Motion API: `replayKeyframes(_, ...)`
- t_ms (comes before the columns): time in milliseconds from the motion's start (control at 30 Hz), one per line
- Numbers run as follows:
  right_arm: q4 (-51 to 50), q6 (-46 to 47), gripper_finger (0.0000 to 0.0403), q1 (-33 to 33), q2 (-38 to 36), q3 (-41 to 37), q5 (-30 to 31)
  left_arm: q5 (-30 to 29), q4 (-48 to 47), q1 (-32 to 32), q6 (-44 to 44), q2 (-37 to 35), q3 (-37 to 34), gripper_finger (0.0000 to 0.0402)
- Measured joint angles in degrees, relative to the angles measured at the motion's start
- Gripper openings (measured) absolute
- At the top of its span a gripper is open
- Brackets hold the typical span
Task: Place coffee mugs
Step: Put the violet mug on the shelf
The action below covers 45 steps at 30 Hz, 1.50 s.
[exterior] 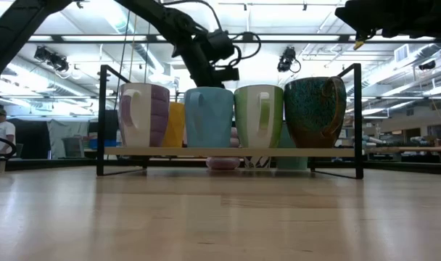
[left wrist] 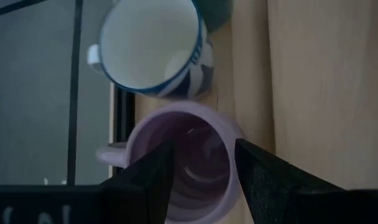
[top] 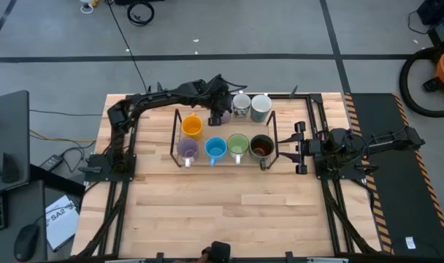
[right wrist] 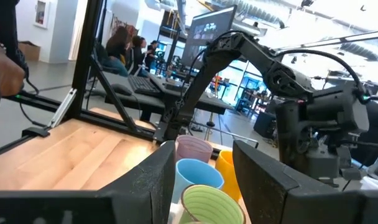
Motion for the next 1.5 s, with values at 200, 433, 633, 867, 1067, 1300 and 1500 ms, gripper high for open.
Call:
replayKeyframes(200, -0.3, 0.2, 0.0166, 0.0, 1.0, 0.0, 0.0, 0.1, -2.3, 0.2, 2.0, 0.7, 0.0, 0.0176)
replayKeyframes(433, -0.4, -0.2, 0.0166, 0.0, 2.8, 0.0, 0.0, 2.2, -5.3, 1.5, 1.5, 1.0, 0.0, 0.0176)
replayKeyframes(633, -0.5, -1.0, 0.0166, 0.0, 3.9, 0.0, 0.5, 2.1, -7.3, 1.4, 1.5, 1.2, 0.0, 0.0173)
replayKeyframes(867, -0.6, -1.2, 0.0166, 0.0, 5.4, 0.0, 0.3, -0.6, -8.0, 0.8, 1.6, 2.9, 0.0, 0.0157)
replayKeyframes(1067, -0.6, -1.3, 0.0166, 0.0, 5.5, 0.0, 1.0, -0.7, -8.9, 0.8, 1.6, 3.2, 0.1, 0.0142)
replayKeyframes(1300, -0.5, -1.5, 0.0166, 0.0, 5.4, 0.0, 1.1, -0.8, -8.9, 0.8, 1.7, 3.2, 0.1, 0.0141)
replayKeyframes(1500, -0.5, -1.5, 0.0166, 0.0, 5.4, 0.0, 1.1, -0.8, -8.7, 0.4, 1.6, 3.2, 0.1, 0.0141)
